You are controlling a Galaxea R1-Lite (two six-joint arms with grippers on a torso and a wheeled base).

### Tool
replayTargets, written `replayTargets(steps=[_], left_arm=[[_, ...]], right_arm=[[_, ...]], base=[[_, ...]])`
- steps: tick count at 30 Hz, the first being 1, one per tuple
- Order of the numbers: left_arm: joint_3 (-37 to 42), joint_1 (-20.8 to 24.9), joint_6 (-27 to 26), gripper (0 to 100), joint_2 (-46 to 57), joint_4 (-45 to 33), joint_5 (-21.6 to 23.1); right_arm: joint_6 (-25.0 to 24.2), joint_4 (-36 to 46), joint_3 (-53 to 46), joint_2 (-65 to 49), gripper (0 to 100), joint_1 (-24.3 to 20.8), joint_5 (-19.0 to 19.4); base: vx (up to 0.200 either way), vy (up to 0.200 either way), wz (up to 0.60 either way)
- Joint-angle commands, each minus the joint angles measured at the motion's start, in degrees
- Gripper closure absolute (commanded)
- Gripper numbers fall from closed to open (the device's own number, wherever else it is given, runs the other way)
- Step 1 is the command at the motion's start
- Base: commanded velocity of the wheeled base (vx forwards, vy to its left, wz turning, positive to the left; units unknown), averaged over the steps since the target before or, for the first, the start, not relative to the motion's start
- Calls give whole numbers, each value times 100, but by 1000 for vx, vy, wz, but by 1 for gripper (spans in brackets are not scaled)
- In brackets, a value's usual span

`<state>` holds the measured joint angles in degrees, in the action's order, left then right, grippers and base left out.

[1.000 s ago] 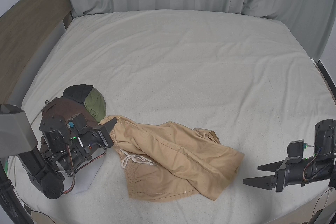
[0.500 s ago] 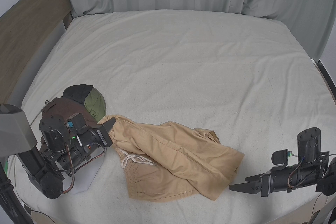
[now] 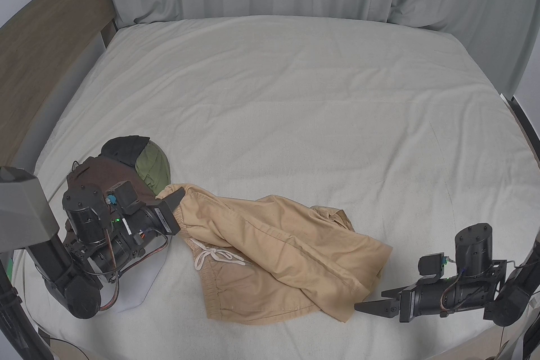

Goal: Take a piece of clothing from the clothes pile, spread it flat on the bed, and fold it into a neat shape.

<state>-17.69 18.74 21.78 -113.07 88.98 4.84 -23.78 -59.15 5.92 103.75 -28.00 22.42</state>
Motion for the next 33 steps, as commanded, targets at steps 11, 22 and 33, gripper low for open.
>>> replayTargets(steps=[11, 22, 33], left_arm=[[2, -2, 1, 100, -14, 14, -1], [2, 7, 1, 100, -14, 14, -1], [2, 7, 1, 100, 4, 14, -1]], right_arm=[[-188, -1090, -188, 1367, 0, -118, -89], [-531, -2628, -478, 2202, 0, -390, -299], [-513, -2936, -373, 2465, 0, -320, -308]], base=[[0, 0, 0], [0, 0, 0], [0, 0, 0]])
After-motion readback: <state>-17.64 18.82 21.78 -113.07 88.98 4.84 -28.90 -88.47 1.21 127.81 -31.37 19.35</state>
